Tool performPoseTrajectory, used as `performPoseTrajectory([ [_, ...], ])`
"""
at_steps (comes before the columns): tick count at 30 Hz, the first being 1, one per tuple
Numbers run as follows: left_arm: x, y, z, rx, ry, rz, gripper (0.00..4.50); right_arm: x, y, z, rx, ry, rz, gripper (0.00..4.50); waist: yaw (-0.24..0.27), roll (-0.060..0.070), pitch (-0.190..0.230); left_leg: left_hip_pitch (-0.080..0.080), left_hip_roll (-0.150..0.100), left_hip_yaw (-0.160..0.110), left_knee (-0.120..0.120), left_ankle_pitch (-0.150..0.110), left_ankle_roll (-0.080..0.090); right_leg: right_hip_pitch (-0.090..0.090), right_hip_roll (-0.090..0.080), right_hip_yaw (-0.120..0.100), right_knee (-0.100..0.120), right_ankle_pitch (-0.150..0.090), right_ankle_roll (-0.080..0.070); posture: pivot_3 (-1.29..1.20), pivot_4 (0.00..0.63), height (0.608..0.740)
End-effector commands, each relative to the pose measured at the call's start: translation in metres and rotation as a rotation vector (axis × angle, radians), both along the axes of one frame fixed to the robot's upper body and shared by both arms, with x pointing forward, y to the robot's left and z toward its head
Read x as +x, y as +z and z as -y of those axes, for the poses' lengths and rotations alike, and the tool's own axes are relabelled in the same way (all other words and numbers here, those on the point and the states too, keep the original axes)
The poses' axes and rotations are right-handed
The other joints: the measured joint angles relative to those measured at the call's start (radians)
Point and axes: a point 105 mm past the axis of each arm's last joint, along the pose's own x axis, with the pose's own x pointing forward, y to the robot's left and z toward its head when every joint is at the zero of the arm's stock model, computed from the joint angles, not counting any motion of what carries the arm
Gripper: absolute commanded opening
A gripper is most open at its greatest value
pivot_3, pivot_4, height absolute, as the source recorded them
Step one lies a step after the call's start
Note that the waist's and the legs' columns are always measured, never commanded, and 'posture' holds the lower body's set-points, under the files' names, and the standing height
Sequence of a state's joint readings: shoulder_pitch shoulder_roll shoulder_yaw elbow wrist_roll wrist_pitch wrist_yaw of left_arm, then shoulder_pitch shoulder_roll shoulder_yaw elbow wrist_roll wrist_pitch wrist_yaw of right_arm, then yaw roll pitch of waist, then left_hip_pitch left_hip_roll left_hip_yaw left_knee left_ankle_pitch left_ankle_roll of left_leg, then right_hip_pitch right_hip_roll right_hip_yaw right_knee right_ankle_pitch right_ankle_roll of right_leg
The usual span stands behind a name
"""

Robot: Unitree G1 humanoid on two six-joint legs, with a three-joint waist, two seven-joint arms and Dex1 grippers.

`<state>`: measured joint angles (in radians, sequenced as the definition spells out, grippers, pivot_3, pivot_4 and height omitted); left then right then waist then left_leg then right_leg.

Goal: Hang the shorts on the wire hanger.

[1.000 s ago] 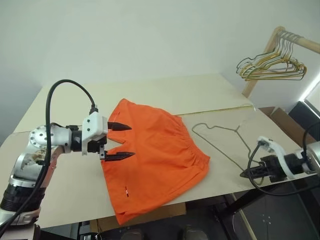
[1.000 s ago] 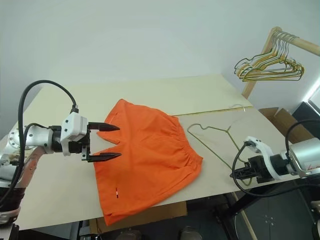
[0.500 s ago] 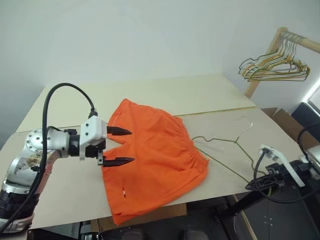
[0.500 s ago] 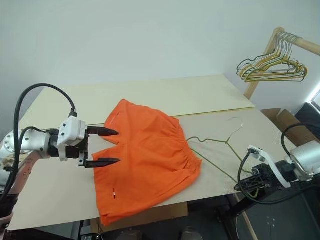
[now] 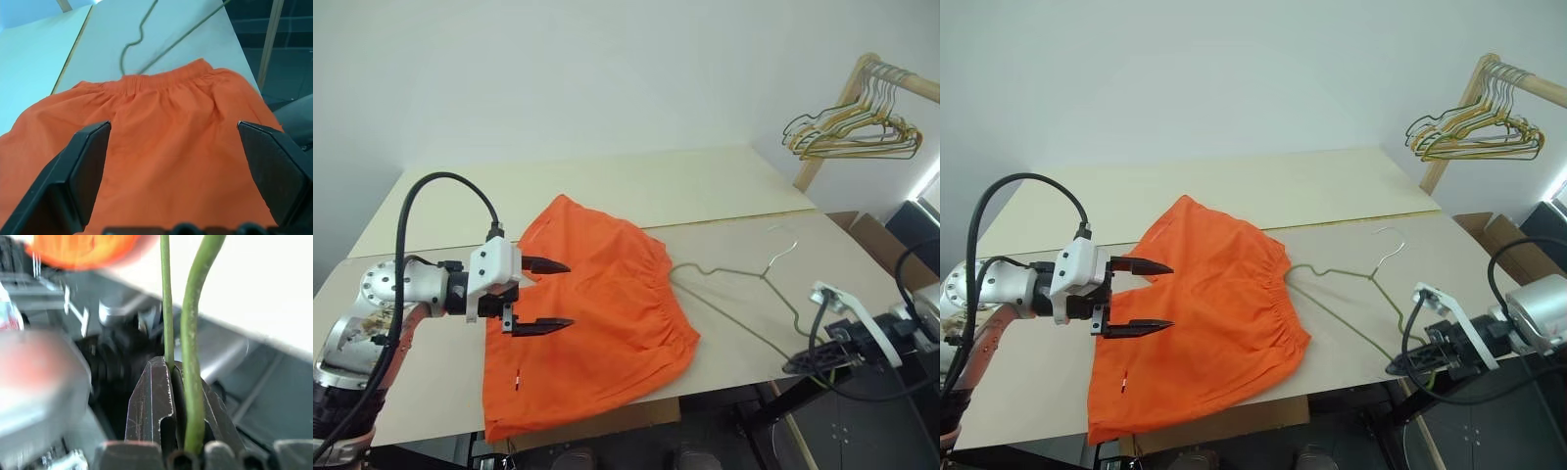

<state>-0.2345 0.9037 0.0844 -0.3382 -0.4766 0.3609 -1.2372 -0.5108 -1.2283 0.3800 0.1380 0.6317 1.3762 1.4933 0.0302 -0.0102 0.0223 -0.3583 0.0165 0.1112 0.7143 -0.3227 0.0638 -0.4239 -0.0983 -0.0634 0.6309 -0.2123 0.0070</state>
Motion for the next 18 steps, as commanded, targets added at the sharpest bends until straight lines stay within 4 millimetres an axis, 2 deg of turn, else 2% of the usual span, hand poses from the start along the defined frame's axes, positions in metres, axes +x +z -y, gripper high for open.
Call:
performPoseTrajectory([
  [1, -0.001, 0.009, 0.001, 0.018, -0.021, 0.052, 4.48, -0.008, 0.005, -0.010, 0.043, 0.070, -0.023, 0.00, 0.009, 0.000, 0.000, 0.000, 0.000, 0.000, 0.000, 0.000, -0.001, 0.000, 0.000, 0.000, 0.000, 0.000, 0.000, 0.10, 0.000, 0.740],
  [6, -0.003, 0.009, -0.002, 0.038, -0.019, 0.059, 4.48, -0.023, -0.007, -0.014, 0.033, 0.122, -0.085, 0.00, 0.025, 0.001, 0.000, -0.005, 0.000, -0.001, 0.001, 0.001, -0.002, -0.002, 0.000, -0.002, -0.003, -0.001, 0.001, 0.12, 0.000, 0.740],
  [12, -0.004, 0.010, -0.003, 0.030, -0.003, 0.057, 4.48, -0.006, 0.006, 0.001, 0.061, -0.002, -0.026, 0.00, 0.037, 0.000, 0.000, -0.009, -0.001, 0.000, 0.003, -0.001, 0.000, -0.003, -0.001, -0.002, -0.007, 0.000, 0.004, 0.13, 0.000, 0.740],
  [18, -0.006, 0.011, -0.001, -0.012, 0.001, 0.044, 4.48, -0.007, 0.000, 0.018, 0.019, -0.071, -0.033, 0.00, 0.043, 0.000, 0.000, -0.010, -0.001, -0.001, 0.002, -0.001, 0.000, -0.002, -0.001, -0.003, -0.008, 0.000, 0.004, 0.13, 0.000, 0.740],
])
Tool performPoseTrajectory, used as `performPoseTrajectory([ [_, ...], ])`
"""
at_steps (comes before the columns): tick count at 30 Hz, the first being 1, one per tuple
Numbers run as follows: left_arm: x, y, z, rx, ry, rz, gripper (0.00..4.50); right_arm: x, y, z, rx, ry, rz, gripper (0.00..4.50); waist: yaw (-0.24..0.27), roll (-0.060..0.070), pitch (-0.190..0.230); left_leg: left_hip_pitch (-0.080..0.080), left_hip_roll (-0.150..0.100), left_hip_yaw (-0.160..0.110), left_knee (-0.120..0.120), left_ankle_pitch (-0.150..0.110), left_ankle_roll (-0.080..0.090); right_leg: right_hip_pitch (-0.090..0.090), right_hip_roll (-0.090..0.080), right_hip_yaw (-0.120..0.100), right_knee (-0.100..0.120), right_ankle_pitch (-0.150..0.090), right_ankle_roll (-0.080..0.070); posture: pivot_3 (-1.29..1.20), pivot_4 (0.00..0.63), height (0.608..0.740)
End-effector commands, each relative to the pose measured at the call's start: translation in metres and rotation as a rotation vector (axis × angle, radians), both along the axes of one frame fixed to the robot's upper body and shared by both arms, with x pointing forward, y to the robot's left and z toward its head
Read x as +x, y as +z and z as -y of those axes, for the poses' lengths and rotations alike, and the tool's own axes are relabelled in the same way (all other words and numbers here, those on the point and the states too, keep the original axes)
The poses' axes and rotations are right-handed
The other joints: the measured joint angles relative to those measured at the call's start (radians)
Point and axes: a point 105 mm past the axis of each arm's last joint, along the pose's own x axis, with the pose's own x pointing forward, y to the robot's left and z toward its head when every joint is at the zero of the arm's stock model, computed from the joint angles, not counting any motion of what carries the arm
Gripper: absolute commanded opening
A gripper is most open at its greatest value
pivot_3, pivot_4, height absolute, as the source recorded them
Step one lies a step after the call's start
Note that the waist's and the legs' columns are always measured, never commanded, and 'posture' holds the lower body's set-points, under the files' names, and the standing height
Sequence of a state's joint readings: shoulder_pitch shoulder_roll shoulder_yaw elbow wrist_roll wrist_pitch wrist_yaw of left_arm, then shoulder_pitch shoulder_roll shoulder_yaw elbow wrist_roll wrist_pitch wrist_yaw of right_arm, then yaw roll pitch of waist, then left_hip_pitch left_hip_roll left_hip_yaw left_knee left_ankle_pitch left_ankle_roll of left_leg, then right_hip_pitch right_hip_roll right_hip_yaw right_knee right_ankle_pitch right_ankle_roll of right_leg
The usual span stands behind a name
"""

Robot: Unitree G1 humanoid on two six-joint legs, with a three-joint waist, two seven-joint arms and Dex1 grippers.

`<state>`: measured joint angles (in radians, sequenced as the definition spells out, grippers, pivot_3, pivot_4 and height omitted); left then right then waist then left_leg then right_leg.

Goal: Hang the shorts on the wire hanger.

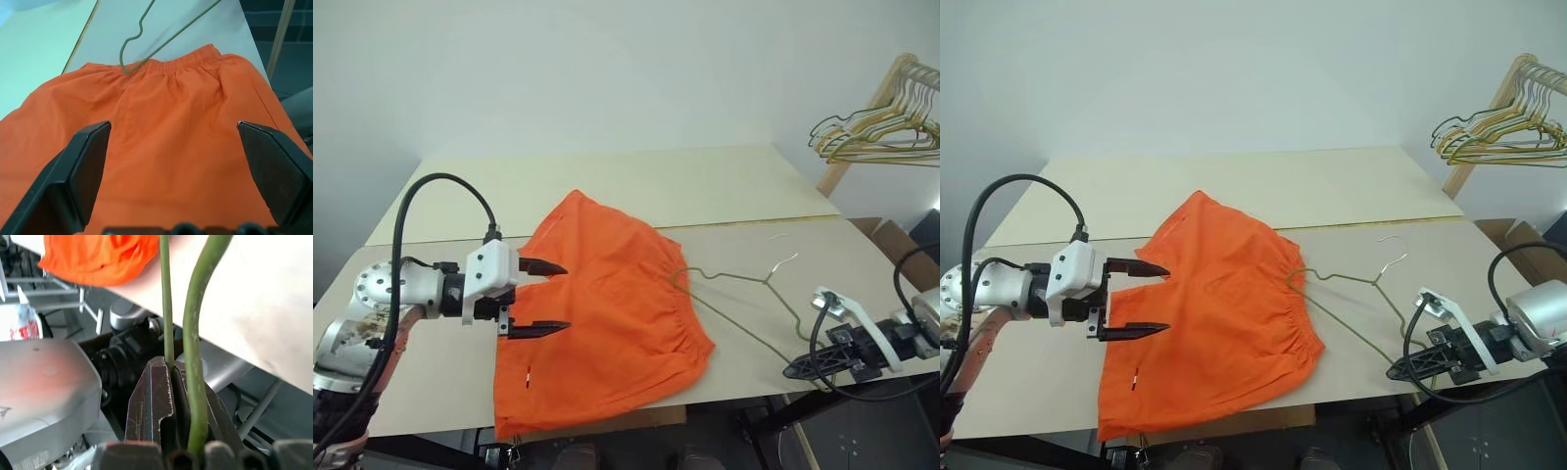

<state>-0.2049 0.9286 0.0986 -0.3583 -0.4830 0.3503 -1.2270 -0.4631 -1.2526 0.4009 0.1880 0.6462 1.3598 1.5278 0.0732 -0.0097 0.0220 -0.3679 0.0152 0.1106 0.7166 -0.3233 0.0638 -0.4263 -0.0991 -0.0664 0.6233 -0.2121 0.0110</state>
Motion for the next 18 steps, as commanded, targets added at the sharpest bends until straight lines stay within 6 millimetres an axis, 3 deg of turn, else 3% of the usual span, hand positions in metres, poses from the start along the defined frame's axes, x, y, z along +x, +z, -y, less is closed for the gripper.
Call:
performPoseTrajectory([
  [1, -0.003, 0.011, 0.003, -0.032, -0.009, 0.035, 4.48, 0.002, 0.008, 0.008, -0.007, -0.023, 0.036, 0.00, -0.001, 0.000, 0.000, 0.000, 0.000, 0.000, 0.000, 0.000, 0.000, 0.000, 0.000, 0.000, 0.000, 0.000, 0.000, 0.13, 0.000, 0.740],
  [13, -0.009, 0.016, 0.003, -0.072, -0.027, 0.030, 4.48, -0.002, 0.010, 0.020, -0.003, -0.099, 0.031, 0.00, 0.000, 0.000, 0.000, 0.000, 0.000, 0.000, 0.000, 0.000, 0.000, 0.000, 0.000, 0.000, 0.000, 0.000, 0.001, 0.14, 0.000, 0.740],
  [18, -0.009, 0.017, 0.004, -0.077, -0.033, 0.027, 4.48, -0.012, 0.008, 0.012, 0.023, -0.046, 0.006, 0.00, 0.000, 0.000, 0.000, 0.000, 0.000, 0.000, 0.000, 0.000, 0.000, 0.001, 0.000, 0.000, 0.000, 0.000, 0.001, 0.14, 0.000, 0.740],
])
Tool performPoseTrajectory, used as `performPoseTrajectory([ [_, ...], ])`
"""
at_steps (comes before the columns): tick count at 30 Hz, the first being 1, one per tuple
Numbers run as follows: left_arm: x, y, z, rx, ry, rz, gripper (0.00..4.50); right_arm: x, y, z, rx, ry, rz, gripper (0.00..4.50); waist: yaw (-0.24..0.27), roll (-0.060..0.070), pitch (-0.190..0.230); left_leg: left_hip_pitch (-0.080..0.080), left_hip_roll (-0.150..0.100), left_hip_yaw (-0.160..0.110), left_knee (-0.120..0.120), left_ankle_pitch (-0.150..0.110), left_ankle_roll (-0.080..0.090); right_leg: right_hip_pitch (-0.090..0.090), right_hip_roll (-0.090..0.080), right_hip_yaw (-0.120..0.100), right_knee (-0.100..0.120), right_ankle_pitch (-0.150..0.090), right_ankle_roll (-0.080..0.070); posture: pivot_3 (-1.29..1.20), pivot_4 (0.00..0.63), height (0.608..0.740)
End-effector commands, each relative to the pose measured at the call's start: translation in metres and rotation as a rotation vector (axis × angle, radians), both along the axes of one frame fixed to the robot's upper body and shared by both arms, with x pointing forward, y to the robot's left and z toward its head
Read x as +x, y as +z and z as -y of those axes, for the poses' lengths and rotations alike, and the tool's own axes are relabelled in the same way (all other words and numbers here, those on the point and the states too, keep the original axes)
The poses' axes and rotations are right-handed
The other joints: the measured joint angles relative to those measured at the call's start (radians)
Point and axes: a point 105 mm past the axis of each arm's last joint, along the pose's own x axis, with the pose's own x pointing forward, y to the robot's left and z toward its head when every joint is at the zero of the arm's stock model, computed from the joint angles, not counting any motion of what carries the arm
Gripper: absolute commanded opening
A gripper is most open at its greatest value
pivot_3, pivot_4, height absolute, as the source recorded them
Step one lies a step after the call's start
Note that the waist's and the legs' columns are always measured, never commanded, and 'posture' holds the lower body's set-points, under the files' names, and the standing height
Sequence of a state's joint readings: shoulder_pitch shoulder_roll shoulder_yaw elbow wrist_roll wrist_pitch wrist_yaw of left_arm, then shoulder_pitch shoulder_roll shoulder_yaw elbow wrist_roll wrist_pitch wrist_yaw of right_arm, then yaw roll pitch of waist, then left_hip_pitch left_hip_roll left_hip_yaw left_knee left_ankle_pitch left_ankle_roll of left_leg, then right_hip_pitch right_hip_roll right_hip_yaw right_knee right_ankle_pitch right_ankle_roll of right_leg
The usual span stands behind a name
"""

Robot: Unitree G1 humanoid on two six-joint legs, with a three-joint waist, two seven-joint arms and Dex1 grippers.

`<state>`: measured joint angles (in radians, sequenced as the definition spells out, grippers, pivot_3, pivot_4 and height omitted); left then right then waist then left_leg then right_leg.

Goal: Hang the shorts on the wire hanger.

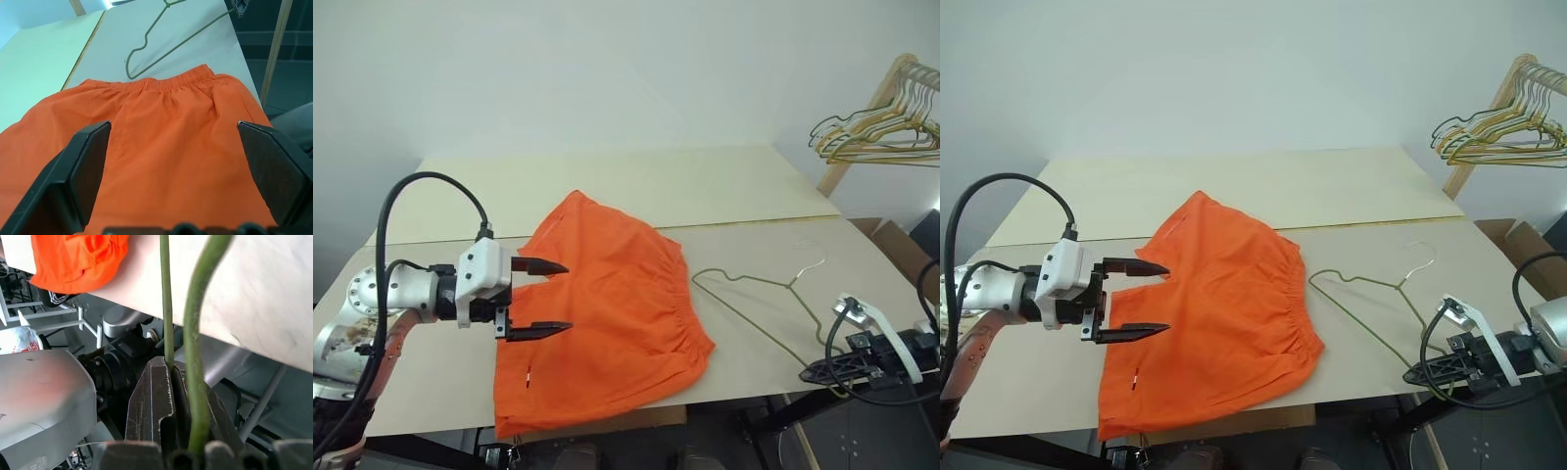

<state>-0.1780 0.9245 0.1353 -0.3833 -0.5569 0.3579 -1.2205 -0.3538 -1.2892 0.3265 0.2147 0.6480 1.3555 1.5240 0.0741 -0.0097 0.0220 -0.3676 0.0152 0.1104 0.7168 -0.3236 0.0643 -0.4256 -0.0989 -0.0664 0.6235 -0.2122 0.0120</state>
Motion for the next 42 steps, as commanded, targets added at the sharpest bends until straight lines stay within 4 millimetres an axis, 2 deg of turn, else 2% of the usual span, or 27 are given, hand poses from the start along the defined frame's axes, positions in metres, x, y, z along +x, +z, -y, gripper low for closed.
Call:
performPoseTrajectory([
  [1, -0.002, 0.011, 0.003, -0.010, -0.016, 0.035, 4.48, -0.001, 0.014, -0.009, 0.045, 0.052, 0.036, 0.00, -0.001, 0.000, 0.000, 0.000, 0.000, 0.000, 0.000, 0.000, 0.000, 0.000, 0.000, 0.000, 0.000, 0.000, 0.000, 0.14, 0.000, 0.740],
  [14, -0.005, 0.010, 0.002, -0.011, -0.013, 0.029, 4.48, -0.013, 0.022, -0.020, 0.088, 0.166, 0.018, 0.00, 0.001, 0.000, 0.000, 0.000, 0.000, 0.000, 0.000, 0.000, 0.000, 0.000, 0.000, 0.000, 0.000, 0.000, 0.000, 0.16, 0.000, 0.740],
  [20, -0.005, 0.009, 0.002, -0.011, -0.013, 0.032, 4.48, 0.016, 0.009, -0.033, 0.084, 0.119, 0.056, 0.00, -0.005, -0.001, 0.000, 0.001, 0.001, 0.000, 0.000, 0.000, 0.000, 0.000, 0.001, 0.001, -0.001, 0.000, 0.000, 0.17, 0.000, 0.740],
  [26, -0.004, 0.011, 0.000, 0.000, -0.012, 0.044, 4.48, -0.001, 0.000, -0.048, 0.121, 0.238, -0.008, 0.00, 0.022, 0.000, 0.000, 0.000, 0.000, 0.000, 0.000, 0.000, -0.001, 0.000, 0.000, 0.000, 0.000, 0.000, 0.000, 0.19, 0.000, 0.740],
  [28, -0.004, 0.011, 0.000, 0.003, -0.012, 0.045, 4.48, -0.001, -0.002, -0.051, 0.124, 0.241, -0.014, 0.00, 0.026, 0.000, 0.000, -0.001, 0.000, 0.000, 0.000, 0.000, -0.001, 0.000, 0.000, 0.000, 0.000, 0.000, 0.000, 0.19, 0.000, 0.740],
  [36, -0.003, 0.011, 0.001, 0.015, -0.019, 0.050, 4.48, 0.045, -0.003, -0.064, 0.132, 0.102, 0.051, 0.00, 0.021, -0.001, 0.000, 0.000, 0.000, 0.000, 0.001, 0.000, 0.000, 0.000, 0.001, 0.000, 0.000, 0.000, 0.000, 0.18, 0.000, 0.740],
  [42, -0.002, 0.012, 0.000, 0.021, -0.021, 0.057, 4.48, 0.058, -0.016, -0.082, 0.164, 0.085, 0.049, 0.00, 0.028, -0.001, 0.000, -0.001, 0.000, -0.001, 0.001, 0.001, -0.002, 0.000, 0.002, -0.001, 0.000, 0.001, 0.000, 0.19, 0.000, 0.740],
])
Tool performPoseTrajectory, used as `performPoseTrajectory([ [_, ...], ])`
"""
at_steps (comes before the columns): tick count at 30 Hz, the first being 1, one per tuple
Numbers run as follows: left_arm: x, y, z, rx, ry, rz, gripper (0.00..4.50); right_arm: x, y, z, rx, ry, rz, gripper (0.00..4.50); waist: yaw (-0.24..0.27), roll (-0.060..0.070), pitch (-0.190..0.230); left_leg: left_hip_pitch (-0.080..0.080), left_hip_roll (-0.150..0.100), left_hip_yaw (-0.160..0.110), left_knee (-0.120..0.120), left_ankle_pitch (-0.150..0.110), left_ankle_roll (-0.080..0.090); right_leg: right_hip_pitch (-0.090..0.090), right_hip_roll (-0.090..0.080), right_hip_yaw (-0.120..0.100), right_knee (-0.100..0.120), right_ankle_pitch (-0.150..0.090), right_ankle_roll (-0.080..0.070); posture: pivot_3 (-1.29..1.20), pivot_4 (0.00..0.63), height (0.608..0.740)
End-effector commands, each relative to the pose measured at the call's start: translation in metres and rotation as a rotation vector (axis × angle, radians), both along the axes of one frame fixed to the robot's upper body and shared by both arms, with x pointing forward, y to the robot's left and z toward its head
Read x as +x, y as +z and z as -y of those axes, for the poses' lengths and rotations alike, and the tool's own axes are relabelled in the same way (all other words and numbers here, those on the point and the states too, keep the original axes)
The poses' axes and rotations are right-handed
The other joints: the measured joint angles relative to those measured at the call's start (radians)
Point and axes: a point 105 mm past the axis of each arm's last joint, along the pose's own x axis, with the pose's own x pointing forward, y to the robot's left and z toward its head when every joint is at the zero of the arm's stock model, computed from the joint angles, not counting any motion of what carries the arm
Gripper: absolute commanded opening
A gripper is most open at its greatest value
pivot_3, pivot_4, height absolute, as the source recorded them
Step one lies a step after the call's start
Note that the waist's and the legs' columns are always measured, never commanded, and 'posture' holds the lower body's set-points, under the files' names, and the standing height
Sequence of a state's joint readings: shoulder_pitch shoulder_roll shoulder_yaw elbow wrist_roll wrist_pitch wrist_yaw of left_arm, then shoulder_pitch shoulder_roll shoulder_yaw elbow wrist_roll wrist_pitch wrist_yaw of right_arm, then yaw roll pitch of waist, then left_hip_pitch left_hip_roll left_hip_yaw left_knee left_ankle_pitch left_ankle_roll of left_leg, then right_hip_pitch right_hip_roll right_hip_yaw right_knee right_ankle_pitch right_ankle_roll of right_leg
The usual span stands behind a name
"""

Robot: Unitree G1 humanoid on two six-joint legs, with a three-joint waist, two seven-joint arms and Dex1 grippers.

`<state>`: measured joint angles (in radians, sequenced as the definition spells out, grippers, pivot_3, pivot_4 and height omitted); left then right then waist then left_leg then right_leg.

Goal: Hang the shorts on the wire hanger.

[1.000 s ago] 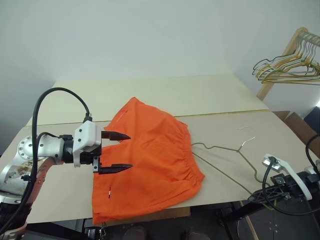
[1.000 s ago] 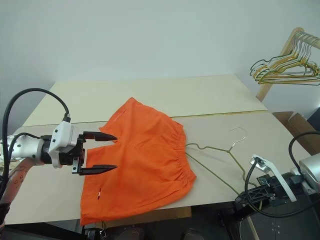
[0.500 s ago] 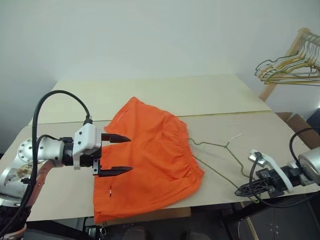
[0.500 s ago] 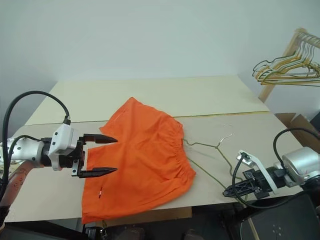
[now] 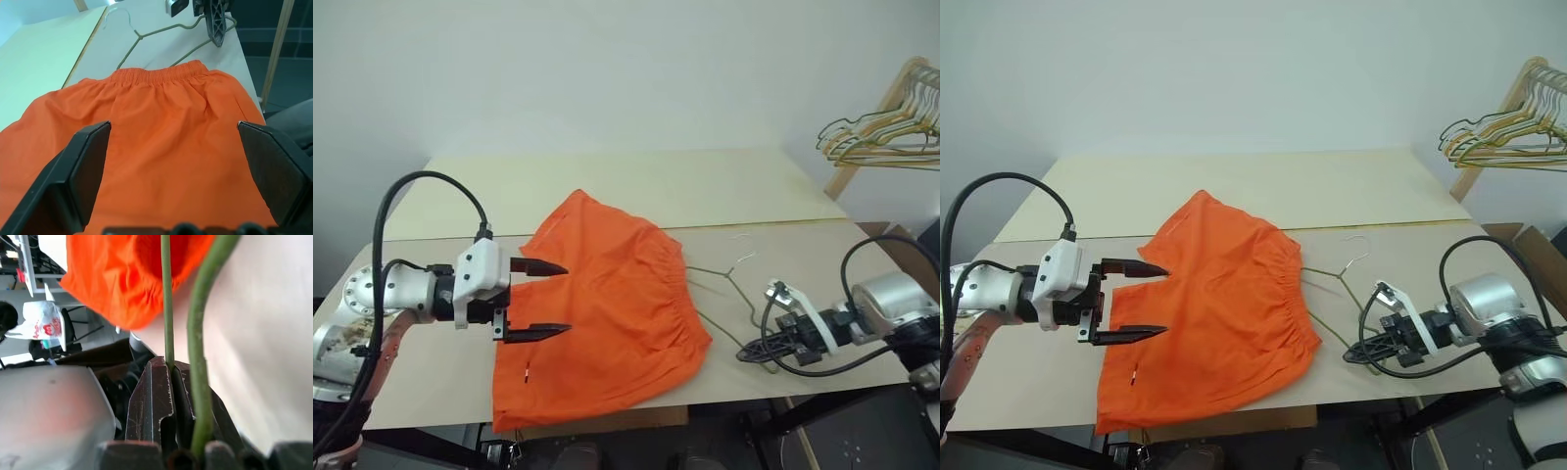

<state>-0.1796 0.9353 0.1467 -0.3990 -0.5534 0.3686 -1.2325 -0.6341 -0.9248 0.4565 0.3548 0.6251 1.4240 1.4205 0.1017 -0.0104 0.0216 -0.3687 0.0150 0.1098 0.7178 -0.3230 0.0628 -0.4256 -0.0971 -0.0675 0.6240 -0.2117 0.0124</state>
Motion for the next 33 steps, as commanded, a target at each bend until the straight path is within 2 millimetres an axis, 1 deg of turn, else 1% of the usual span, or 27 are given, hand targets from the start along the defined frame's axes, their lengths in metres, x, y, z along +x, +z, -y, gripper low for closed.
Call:
performPoseTrajectory([
  [1, 0.000, 0.009, 0.000, 0.002, -0.013, 0.050, 4.48, 0.013, 0.004, -0.003, 0.026, -0.046, 0.038, 0.00, 0.001, 0.000, 0.000, 0.000, 0.000, 0.000, 0.000, 0.000, 0.000, 0.000, 0.000, 0.000, 0.000, 0.000, 0.000, 0.20, 0.000, 0.740],
  [4, -0.001, 0.009, -0.001, 0.004, -0.009, 0.051, 4.48, 0.031, -0.005, -0.005, 0.025, -0.159, 0.043, 0.00, -0.001, 0.000, 0.000, -0.001, -0.001, 0.001, 0.000, 0.000, 0.000, 0.000, 0.000, 0.000, -0.001, 0.001, 0.001, 0.20, 0.000, 0.740],
  [6, -0.001, 0.009, -0.001, 0.006, -0.007, 0.052, 4.48, 0.042, -0.007, -0.006, 0.041, -0.231, 0.045, 0.00, -0.002, 0.000, 0.000, 0.000, -0.001, 0.001, 0.000, 0.000, 0.000, 0.001, 0.000, 0.001, -0.001, 0.001, 0.002, 0.21, 0.000, 0.740],
  [9, -0.002, 0.009, -0.002, 0.007, -0.004, 0.055, 4.48, 0.046, -0.004, -0.009, 0.081, -0.260, 0.062, 0.00, -0.001, 0.000, 0.000, 0.000, -0.001, 0.001, 0.000, 0.000, -0.001, 0.000, 0.001, 0.001, 0.000, 0.001, 0.002, 0.21, 0.000, 0.740],
  [12, -0.001, 0.009, -0.003, 0.011, -0.001, 0.059, 4.48, 0.049, -0.005, -0.005, 0.061, -0.279, 0.104, 0.00, 0.000, 0.000, 0.000, 0.000, -0.001, 0.000, -0.001, 0.000, -0.001, 0.000, 0.001, 0.000, 0.000, 0.001, 0.002, 0.21, 0.000, 0.740],
  [15, -0.001, 0.009, -0.002, 0.011, -0.002, 0.062, 4.48, 0.057, 0.000, 0.001, -0.032, -0.248, 0.294, 0.00, -0.001, 0.000, 0.000, 0.000, -0.001, 0.000, -0.001, 0.000, -0.001, 0.001, 0.001, 0.000, 0.000, 0.001, 0.002, 0.21, 0.000, 0.740],
  [17, 0.000, 0.009, -0.002, 0.011, -0.004, 0.063, 4.48, 0.070, 0.012, 0.006, -0.097, -0.270, 0.449, 0.00, -0.004, 0.000, 0.000, 0.000, -0.001, 0.001, -0.001, 0.000, -0.001, 0.000, 0.000, 0.001, 0.000, 0.001, 0.002, 0.19, 0.000, 0.740],
  [19, 0.001, 0.009, 0.000, 0.011, -0.011, 0.064, 4.48, 0.082, 0.030, 0.009, -0.154, -0.275, 0.612, 0.00, -0.006, 0.001, 0.000, 0.000, -0.001, 0.001, -0.001, 0.001, -0.001, 0.000, 0.000, 0.001, 0.000, 0.001, 0.002, 0.17, 0.000, 0.740],
  [22, 0.003, 0.008, 0.002, 0.009, -0.023, 0.065, 4.48, 0.084, 0.054, 0.004, -0.248, -0.169, 0.831, 0.00, -0.010, 0.001, 0.000, 0.000, 0.000, 0.001, -0.002, 0.001, -0.002, 0.000, 0.001, 0.001, 0.000, 0.001, 0.002, 0.15, 0.000, 0.740],
  [26, 0.008, 0.010, 0.005, 0.013, -0.044, 0.076, 4.48, 0.086, 0.076, -0.004, -0.397, 0.010, 1.099, 0.00, -0.016, 0.001, 0.000, 0.000, 0.000, 0.001, -0.003, 0.001, -0.002, -0.001, 0.001, 0.001, -0.001, 0.001, 0.002, 0.12, 0.000, 0.740],
  [27, 0.012, 0.012, 0.005, 0.016, -0.049, 0.086, 4.48, 0.087, 0.081, -0.006, -0.469, 0.095, 1.201, 0.00, -0.019, 0.001, 0.000, 0.000, 0.000, 0.001, -0.003, 0.001, -0.002, 0.000, 0.001, 0.001, -0.001, 0.001, 0.002, 0.12, 0.000, 0.740],
  [29, 0.017, 0.015, 0.005, 0.022, -0.055, 0.103, 4.48, 0.087, 0.087, -0.010, -0.551, 0.226, 1.331, 0.00, -0.026, 0.001, 0.001, 0.000, -0.001, 0.001, -0.002, 0.001, -0.002, 0.000, 0.001, 0.001, -0.001, 0.001, 0.002, 0.09, 0.000, 0.740],
  [30, 0.023, 0.019, 0.004, 0.023, -0.050, 0.123, 4.48, 0.087, 0.093, -0.015, -0.568, 0.287, 1.388, 0.00, -0.031, 0.001, 0.001, 0.000, -0.001, 0.001, -0.002, 0.001, -0.002, 0.000, 0.001, 0.001, -0.001, 0.001, 0.002, 0.09, 0.000, 0.740],
  [33, 0.038, 0.036, 0.000, 0.020, -0.040, 0.181, 4.48, 0.080, 0.107, -0.031, -0.511, 0.390, 1.469, 0.00, -0.048, 0.001, 0.001, 0.001, -0.001, 0.001, -0.002, 0.001, -0.002, 0.000, 0.002, 0.001, -0.001, 0.001, 0.003, 0.09, 0.000, 0.740],
])
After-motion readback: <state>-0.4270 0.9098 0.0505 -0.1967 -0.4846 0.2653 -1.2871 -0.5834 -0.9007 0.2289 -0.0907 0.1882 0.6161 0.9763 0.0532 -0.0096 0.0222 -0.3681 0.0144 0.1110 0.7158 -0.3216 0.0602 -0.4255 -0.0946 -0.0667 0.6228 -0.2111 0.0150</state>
